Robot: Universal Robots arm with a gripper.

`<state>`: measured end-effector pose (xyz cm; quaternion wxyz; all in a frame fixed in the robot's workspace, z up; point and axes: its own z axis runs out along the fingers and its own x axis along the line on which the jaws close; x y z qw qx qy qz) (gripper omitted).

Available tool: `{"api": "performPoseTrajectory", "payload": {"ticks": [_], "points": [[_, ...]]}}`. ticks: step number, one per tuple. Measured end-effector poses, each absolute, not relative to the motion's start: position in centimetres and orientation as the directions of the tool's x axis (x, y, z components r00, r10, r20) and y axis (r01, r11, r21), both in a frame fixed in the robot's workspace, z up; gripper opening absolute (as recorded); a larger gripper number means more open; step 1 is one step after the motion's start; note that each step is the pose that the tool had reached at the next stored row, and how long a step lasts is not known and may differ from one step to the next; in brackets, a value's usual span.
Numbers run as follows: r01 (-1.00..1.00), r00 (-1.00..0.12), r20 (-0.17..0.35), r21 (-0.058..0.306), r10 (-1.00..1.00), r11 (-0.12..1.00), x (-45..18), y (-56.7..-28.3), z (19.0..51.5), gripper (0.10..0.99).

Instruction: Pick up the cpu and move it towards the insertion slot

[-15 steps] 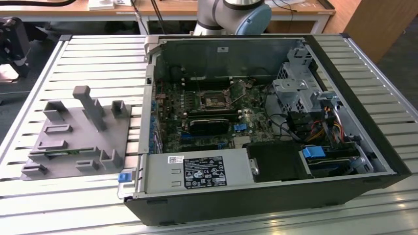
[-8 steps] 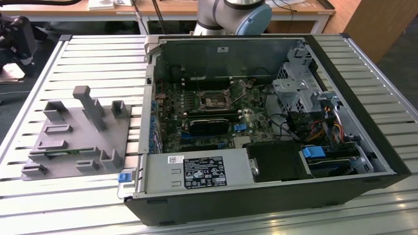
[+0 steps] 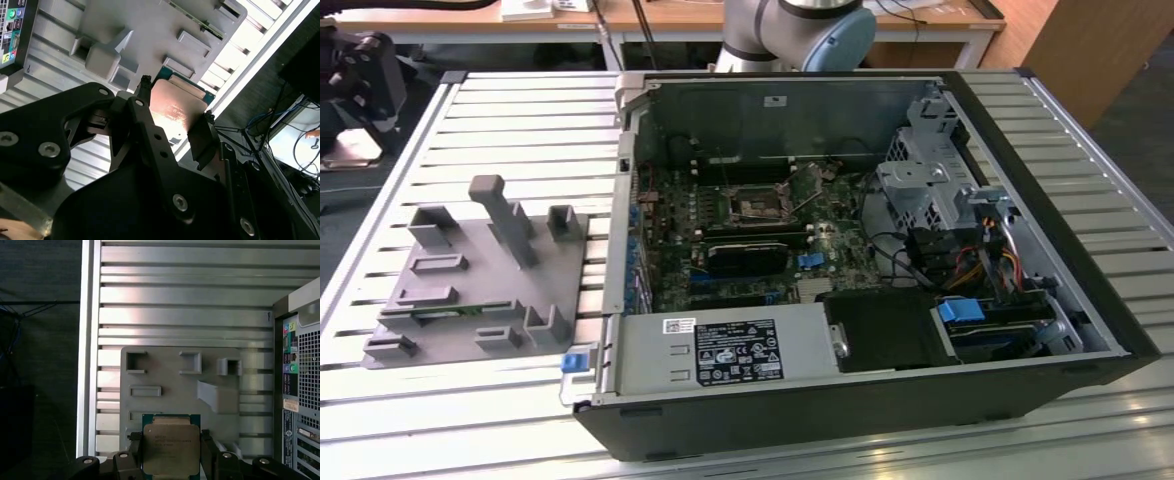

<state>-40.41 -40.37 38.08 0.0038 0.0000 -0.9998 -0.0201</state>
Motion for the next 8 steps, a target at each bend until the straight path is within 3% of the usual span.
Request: {"api": "performPoseTrajectory", "payload": {"ticks": [8], "points": [[0.0,-1.0,0.007,0.04,0.0,0.999,-40.18,-40.38,38.81,0.541]]}}
